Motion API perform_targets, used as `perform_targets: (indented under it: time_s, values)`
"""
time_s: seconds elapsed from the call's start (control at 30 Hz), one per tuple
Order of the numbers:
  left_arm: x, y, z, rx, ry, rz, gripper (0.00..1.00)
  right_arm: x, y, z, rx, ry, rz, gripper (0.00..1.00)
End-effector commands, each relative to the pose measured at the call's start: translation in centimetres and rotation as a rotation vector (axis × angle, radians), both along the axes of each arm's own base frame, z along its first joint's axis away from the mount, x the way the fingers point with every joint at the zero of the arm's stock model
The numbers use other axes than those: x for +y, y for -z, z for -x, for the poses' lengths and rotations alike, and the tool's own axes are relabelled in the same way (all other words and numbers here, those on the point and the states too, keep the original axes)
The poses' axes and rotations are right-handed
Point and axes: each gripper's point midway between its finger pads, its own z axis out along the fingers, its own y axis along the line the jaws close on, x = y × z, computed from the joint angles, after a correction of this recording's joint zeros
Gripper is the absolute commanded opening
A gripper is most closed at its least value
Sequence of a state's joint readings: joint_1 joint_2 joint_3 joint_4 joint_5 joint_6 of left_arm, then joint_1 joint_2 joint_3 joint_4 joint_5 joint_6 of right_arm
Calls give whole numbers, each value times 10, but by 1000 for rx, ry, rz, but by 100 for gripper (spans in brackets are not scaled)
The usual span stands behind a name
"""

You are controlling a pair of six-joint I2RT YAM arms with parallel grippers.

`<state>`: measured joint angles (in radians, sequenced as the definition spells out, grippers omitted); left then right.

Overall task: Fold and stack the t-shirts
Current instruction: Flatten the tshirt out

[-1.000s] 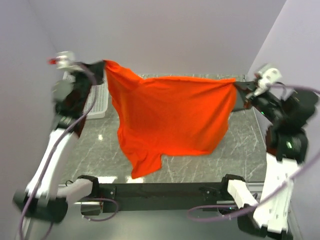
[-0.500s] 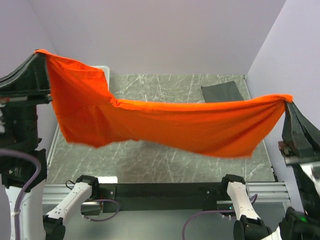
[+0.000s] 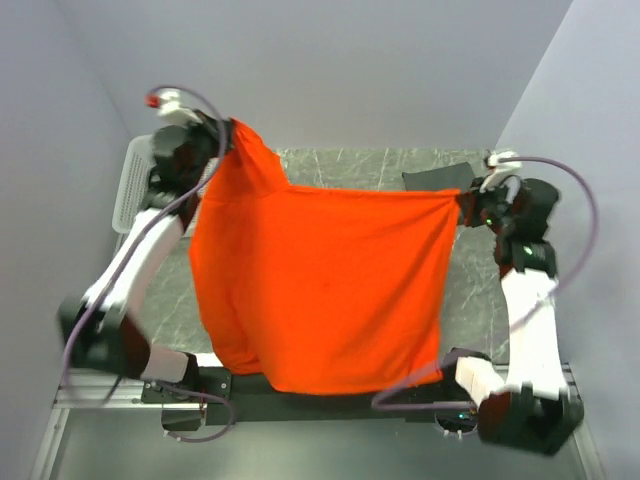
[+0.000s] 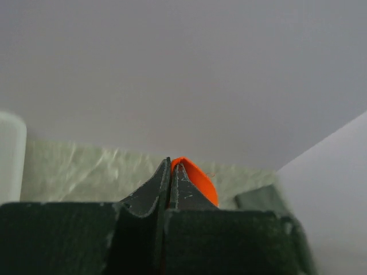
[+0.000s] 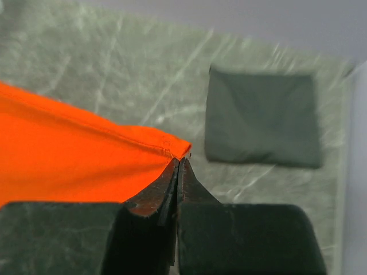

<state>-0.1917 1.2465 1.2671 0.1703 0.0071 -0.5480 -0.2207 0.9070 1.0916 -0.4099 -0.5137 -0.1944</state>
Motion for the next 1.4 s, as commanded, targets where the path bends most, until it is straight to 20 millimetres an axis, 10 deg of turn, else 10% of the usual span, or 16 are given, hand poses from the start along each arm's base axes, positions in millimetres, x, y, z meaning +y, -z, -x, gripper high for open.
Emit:
perform_targets:
  time_s: [0.0, 0.13, 0.33, 0.73, 1.37]
  values:
    - [-20, 74, -63, 140, 31, 16, 0, -9, 29, -52, -57, -2, -22, 0]
    - [-36, 201, -130, 400, 39, -16, 0, -19, 105, -97, 112, 20, -23, 0]
    - [-38, 268, -170, 536, -3, -42, 0, -40, 170, -148, 291, 89, -20, 0]
    - [-26, 272, -200, 519, -75, -104, 0, -48, 189, -190, 376, 111, -22, 0]
    - [-32, 264, -170, 460, 66, -171, 0, -22, 194, -176, 431, -10, -101, 0]
